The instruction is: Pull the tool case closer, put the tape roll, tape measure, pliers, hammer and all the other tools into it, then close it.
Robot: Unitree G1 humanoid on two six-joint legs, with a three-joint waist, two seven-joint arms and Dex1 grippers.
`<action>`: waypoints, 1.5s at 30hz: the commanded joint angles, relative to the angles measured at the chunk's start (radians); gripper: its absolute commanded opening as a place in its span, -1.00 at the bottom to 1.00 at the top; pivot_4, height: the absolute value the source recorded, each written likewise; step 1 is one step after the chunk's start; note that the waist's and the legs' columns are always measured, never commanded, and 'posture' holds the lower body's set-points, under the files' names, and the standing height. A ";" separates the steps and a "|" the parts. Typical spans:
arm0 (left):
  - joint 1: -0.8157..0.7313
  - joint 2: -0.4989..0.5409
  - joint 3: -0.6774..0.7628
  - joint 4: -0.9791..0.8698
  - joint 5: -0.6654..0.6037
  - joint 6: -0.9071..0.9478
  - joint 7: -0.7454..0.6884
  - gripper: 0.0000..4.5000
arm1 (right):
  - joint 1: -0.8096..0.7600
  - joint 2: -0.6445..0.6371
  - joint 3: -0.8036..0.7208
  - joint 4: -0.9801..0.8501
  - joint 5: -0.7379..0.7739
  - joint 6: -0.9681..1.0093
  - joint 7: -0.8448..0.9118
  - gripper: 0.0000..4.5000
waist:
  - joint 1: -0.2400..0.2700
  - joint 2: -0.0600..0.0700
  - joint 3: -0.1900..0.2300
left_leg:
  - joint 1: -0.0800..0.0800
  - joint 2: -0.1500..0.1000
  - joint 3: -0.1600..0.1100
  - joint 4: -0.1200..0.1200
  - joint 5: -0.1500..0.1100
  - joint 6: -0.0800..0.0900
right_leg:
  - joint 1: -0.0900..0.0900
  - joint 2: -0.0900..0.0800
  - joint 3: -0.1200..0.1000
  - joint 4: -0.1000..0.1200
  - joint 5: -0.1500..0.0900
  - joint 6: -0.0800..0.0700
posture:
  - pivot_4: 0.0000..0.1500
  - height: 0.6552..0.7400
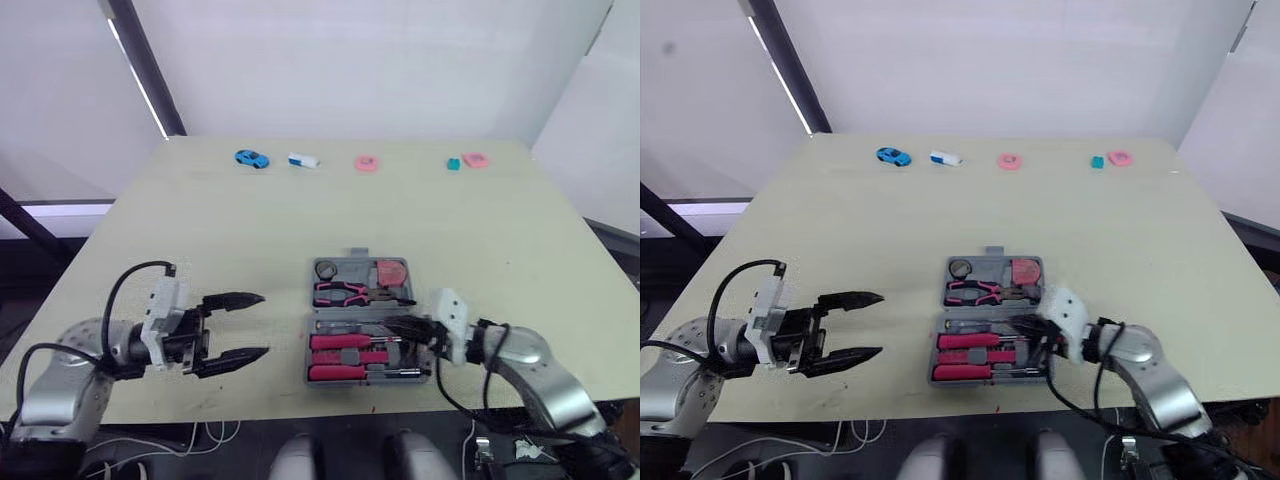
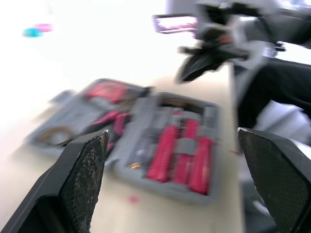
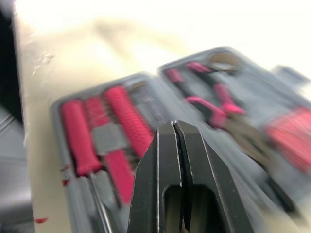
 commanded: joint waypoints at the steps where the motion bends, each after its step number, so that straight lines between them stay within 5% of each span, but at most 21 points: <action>1: 0.010 -0.020 0.053 0.031 0.029 -0.010 0.065 1.00 | 0.044 -0.029 -0.118 -0.031 0.067 -0.019 -0.006 -0.99 | -0.004 0.000 0.000 | 0.001 0.000 0.001 0.000 0.000 0.000 | 0.000 0.000 0.000 0.000 0.000 0.000 | 1.00 1.00; 4: 0.017 -0.057 0.102 0.110 0.065 -0.041 0.148 1.00 | 0.158 -0.043 -0.271 0.002 0.120 -0.058 -0.008 -0.75 | 0.000 0.000 0.000 | 0.004 0.000 0.000 0.000 0.000 0.000 | 0.003 0.000 0.000 0.001 -0.002 -0.003 | 1.00 1.00; 10: 0.032 -0.113 0.196 0.211 0.081 -0.055 0.267 1.00 | 0.317 -0.035 -0.452 0.004 0.210 -0.089 -0.005 0.46 | 0.009 0.000 -0.001 | 0.004 0.000 0.001 0.000 0.000 0.000 | 0.003 0.000 0.001 0.001 -0.002 -0.003 | 1.00 1.00; 11: 0.034 -0.118 0.207 0.221 0.083 -0.058 0.280 1.00 | 0.342 -0.033 -0.476 0.011 0.223 -0.097 -0.002 0.50 | 0.009 0.000 -0.001 | 0.004 0.000 0.001 0.000 0.000 0.000 | 0.003 0.000 0.001 0.001 -0.002 -0.003 | 1.00 1.00; 12: 0.036 -0.122 0.215 0.228 0.083 -0.061 0.285 1.00 | 0.363 -0.031 -0.497 0.019 0.233 -0.102 0.003 0.82 | 0.010 0.000 -0.001 | 0.004 0.000 0.001 0.000 0.000 0.000 | 0.003 0.000 0.001 0.001 -0.002 -0.003 | 1.00 1.00; 15: 0.043 -0.127 0.232 0.259 0.093 -0.073 0.297 1.00 | 0.426 -0.029 -0.569 0.070 0.243 -0.136 0.009 0.96 | 0.011 -0.001 -0.001 | 0.004 0.000 0.001 0.000 0.000 0.000 | 0.003 0.000 0.001 0.000 -0.002 -0.003 | 1.00 1.00; 23: 0.050 -0.128 0.207 0.307 0.148 -0.099 0.311 1.00 | 0.436 -0.040 -0.616 0.138 0.231 -0.150 -0.026 0.96 | 0.009 -0.001 -0.001 | 0.005 0.001 0.002 0.000 0.000 0.000 | 0.003 0.000 0.001 0.001 -0.002 -0.004 | 1.00 1.00; 35: -0.096 -0.133 0.029 0.362 0.220 -0.069 0.219 1.00 | 0.172 -0.146 -0.359 0.225 0.136 -0.097 0.048 0.96 | 0.010 -0.001 -0.002 | 0.015 0.001 0.006 -0.002 0.000 0.000 | 0.011 0.000 0.005 0.000 -0.002 -0.004 | 1.00 1.00; 36: -0.120 -0.137 0.009 0.375 0.230 -0.078 0.206 1.00 | 0.124 -0.154 -0.326 0.252 0.117 -0.094 0.055 0.73 | 0.010 -0.001 -0.002 | 0.015 0.001 0.006 -0.003 0.000 0.000 | 0.011 0.000 0.004 0.000 -0.002 -0.004 | 1.00 1.00; 44: -0.275 -0.135 -0.131 0.492 0.327 -0.154 0.084 -0.43 | -0.181 -0.161 -0.059 0.429 -0.058 -0.081 0.109 -0.68 | 0.007 -0.001 -0.001 | 0.016 0.000 0.006 -0.004 0.000 0.000 | 0.012 0.001 0.005 0.000 -0.002 -0.004 | 1.00 1.00; 45: -0.293 -0.136 -0.143 0.511 0.335 -0.157 0.072 -0.43 | -0.214 -0.152 -0.037 0.459 -0.075 -0.091 0.108 -0.68 | 0.008 -0.001 -0.001 | 0.016 0.000 0.006 -0.004 0.000 0.000 | 0.012 0.001 0.005 0.000 -0.002 -0.004 | 1.00 1.00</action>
